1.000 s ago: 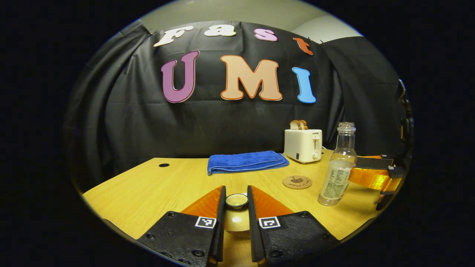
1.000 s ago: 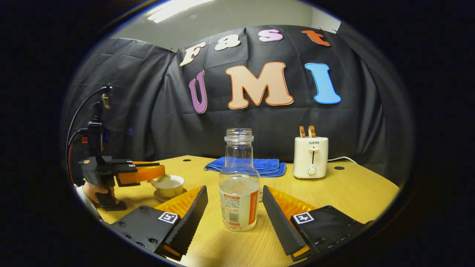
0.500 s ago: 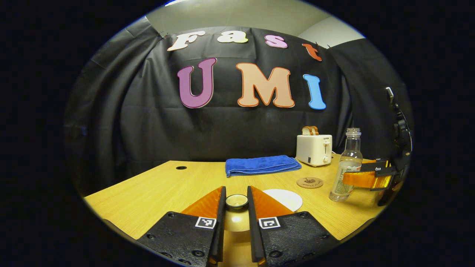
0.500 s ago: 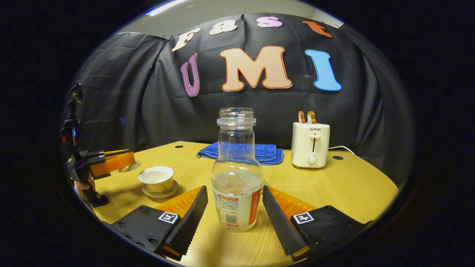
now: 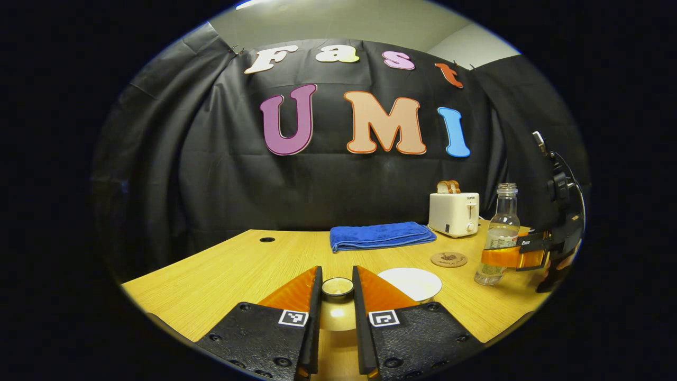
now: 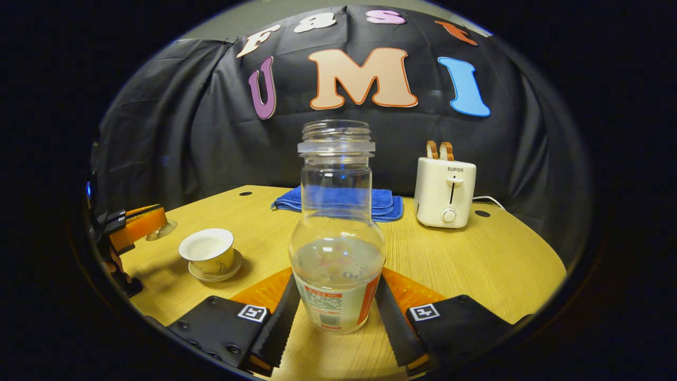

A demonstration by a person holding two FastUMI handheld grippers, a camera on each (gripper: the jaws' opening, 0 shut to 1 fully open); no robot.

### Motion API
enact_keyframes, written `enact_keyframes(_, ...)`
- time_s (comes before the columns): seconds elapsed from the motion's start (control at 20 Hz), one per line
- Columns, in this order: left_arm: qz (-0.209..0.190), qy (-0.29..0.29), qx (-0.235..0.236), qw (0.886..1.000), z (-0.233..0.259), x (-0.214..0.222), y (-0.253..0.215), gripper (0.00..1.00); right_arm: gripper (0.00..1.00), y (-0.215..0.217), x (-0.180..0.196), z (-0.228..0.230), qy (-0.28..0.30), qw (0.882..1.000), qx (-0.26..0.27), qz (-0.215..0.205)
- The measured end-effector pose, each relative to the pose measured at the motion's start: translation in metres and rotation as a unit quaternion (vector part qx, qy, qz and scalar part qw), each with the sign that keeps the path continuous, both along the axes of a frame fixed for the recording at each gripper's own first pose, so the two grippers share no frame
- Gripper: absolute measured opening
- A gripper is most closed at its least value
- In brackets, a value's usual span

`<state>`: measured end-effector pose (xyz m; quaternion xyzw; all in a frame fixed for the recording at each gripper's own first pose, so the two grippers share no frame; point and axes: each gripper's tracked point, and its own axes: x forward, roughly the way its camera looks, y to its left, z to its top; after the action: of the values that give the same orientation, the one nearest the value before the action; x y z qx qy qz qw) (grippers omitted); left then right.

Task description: Open the teacup lid with one hand, grasp the water bottle and pour water into the teacup with the other hand; after pouring, place the water bottle on the coaster and then close the teacup lid.

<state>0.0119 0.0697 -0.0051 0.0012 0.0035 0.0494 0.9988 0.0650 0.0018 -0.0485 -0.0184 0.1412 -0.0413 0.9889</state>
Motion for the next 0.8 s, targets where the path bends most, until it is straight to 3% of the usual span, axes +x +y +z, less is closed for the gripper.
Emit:
enact_keyframes(0.15, 0.0, 0.0, 0.0, 1.0, 0.0, 0.0, 0.0, 0.27, 0.78, 0.004, 0.0, 0.002, -0.005, 0.999, -0.033, 0.001)
enact_keyframes(0.4, 0.002, 0.0, 0.0, 1.0, 0.0, -0.002, 0.007, 0.27, 0.78, 0.012, 0.0, 0.011, -0.01, 0.991, -0.131, 0.003)
enact_keyframes(0.8, 0.022, 0.001, -0.001, 1.0, -0.002, -0.009, 0.03, 0.27, 0.78, 0.031, 0.018, 0.036, 0.006, 0.944, -0.328, 0.031)
